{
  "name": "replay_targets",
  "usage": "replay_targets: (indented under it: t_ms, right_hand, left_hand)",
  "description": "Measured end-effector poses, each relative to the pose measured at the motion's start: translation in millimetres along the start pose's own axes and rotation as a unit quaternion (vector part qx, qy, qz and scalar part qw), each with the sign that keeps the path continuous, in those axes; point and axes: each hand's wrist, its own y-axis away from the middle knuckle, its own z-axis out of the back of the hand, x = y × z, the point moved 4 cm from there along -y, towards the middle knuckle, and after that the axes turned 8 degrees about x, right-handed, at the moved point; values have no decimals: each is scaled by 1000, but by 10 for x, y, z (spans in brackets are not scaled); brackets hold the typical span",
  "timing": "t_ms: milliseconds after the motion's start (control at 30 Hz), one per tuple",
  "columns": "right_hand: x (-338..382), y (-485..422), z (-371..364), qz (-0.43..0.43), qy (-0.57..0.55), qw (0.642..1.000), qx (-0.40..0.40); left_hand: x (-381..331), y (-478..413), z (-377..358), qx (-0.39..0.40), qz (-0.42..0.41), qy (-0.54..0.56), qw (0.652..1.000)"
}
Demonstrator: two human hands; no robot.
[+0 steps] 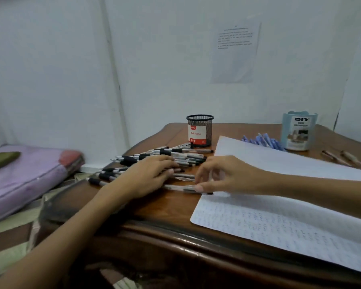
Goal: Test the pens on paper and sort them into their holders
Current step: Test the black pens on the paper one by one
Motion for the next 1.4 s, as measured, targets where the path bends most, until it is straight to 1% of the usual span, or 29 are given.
replay_targets:
  t_ms: [100,233,300,367,433,467,567,633,667,700,733,833,900,1000,1133,1167,1267,1300,1400]
  right_hand:
    - [18,-55,-94,9,-11,1000,-1]
    - [-57,-46,-58,14,-100,995,-18]
    - [-122,2,4,7,-169,984,-53]
    - [-204,69,61,8,-254,959,-123]
    - [-304,132,113,5,-332,919,-211]
    - [-370,157,134,-4,-380,890,-254]
    - [-562,218,227,-48,-511,779,-359]
    - [-660,255,283,-77,-563,719,-401]
    - [-703,274,309,-83,-578,697,-416]
    - [-748,288,335,-84,-587,683,-425]
    - [-798,296,358,-83,-591,678,-429]
    - [-958,299,384,-98,-590,686,-415]
    - [-1029,272,368,-125,-597,695,-380]
    - [-1035,246,364,-168,-593,718,-322]
    - [-975,246,354,-188,-600,738,-244]
    - [-998,262,334,-205,-586,750,-229]
    - [-1069,350,269,-263,-490,811,-181]
    - [-1067,380,254,-272,-466,825,-169]
    - [-984,437,269,-255,-434,846,-178]
  left_hand:
    - [39,44,-30,-28,-6,20,999]
    - [16,55,-34,-50,-8,38,998]
    - [8,69,-25,-70,-12,63,995]
    - [-3,80,1,-108,-20,85,990]
    - [-36,82,38,-148,-35,96,984]
    - [-73,84,53,-161,-51,96,981]
    - [-226,64,63,-171,-102,76,977]
    - [-309,20,23,-148,-115,85,979]
    - [-342,-10,-9,-123,-121,98,980]
    - [-381,-39,-42,-89,-135,111,981]
    - [-427,-60,-79,-50,-153,118,980]
    - [-530,-73,-180,56,-187,121,973]
    - [-591,-57,-226,91,-196,122,969]
    - [-671,-42,-265,101,-201,100,969]
    - [-686,-50,-266,98,-186,60,976]
    - [-685,-49,-265,97,-180,55,977]
    - [-691,-32,-253,88,-172,61,979]
    - [-700,-33,-254,88,-171,69,979]
    - [-775,-53,-275,101,-172,87,976]
